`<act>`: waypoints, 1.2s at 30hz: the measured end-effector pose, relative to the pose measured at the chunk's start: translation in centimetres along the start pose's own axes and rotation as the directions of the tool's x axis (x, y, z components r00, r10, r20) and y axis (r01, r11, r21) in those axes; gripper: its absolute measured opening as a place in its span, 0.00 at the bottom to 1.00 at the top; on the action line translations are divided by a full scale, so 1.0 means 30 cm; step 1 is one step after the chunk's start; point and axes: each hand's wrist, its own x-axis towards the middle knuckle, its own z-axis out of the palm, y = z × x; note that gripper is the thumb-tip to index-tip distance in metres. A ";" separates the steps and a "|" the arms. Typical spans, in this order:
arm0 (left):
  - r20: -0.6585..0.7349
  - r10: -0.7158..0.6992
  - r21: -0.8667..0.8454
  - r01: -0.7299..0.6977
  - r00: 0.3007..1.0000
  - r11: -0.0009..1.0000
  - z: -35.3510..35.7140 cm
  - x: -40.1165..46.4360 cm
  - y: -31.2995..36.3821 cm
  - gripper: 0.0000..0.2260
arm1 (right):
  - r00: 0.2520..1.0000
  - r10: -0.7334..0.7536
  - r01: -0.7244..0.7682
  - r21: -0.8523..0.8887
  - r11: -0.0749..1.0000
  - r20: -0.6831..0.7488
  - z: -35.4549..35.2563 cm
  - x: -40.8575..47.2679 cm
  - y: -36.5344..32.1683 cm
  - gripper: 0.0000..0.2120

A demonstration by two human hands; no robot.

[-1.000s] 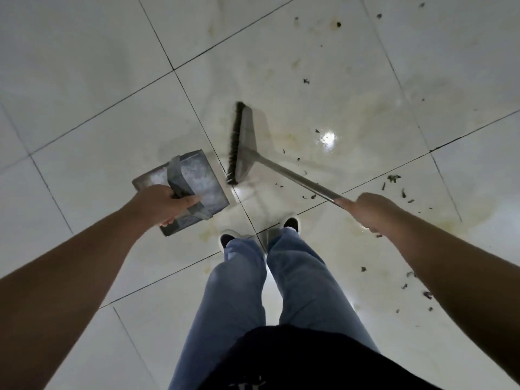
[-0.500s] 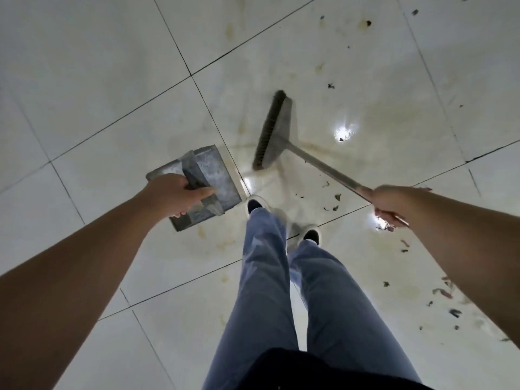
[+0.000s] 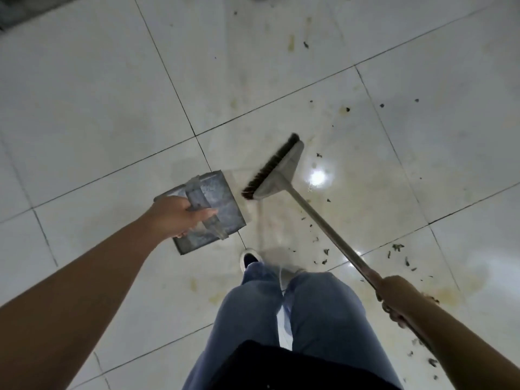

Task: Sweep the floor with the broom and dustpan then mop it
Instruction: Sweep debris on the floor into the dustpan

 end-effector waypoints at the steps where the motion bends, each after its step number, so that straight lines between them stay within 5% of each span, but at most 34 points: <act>1: -0.008 -0.001 0.002 0.001 1.000 1.000 -0.036 0.016 0.010 0.20 | 0.999 -0.043 0.042 0.022 0.999 0.009 0.005 -0.014 -0.074 0.21; 12: -0.058 -0.099 0.083 0.103 0.993 0.991 -0.349 0.332 0.179 0.22 | 0.937 -0.326 0.315 0.099 0.944 0.129 -0.056 -0.010 -0.955 0.25; 24: -0.193 -0.163 -0.067 0.153 0.967 0.986 -0.770 0.618 0.197 0.26 | 0.935 -0.314 0.304 0.084 0.949 0.168 -0.260 -0.075 -1.427 0.26; 32: -0.208 -0.186 -0.282 0.123 0.960 0.951 -1.079 0.810 0.112 0.24 | 0.951 -0.305 0.296 0.122 0.947 0.059 -0.249 -0.167 -1.817 0.26; 36: -0.155 -0.132 -0.197 0.100 0.979 0.975 -1.224 0.932 0.086 0.32 | 0.952 -0.306 0.300 0.128 0.945 0.024 -0.173 -0.169 -2.099 0.26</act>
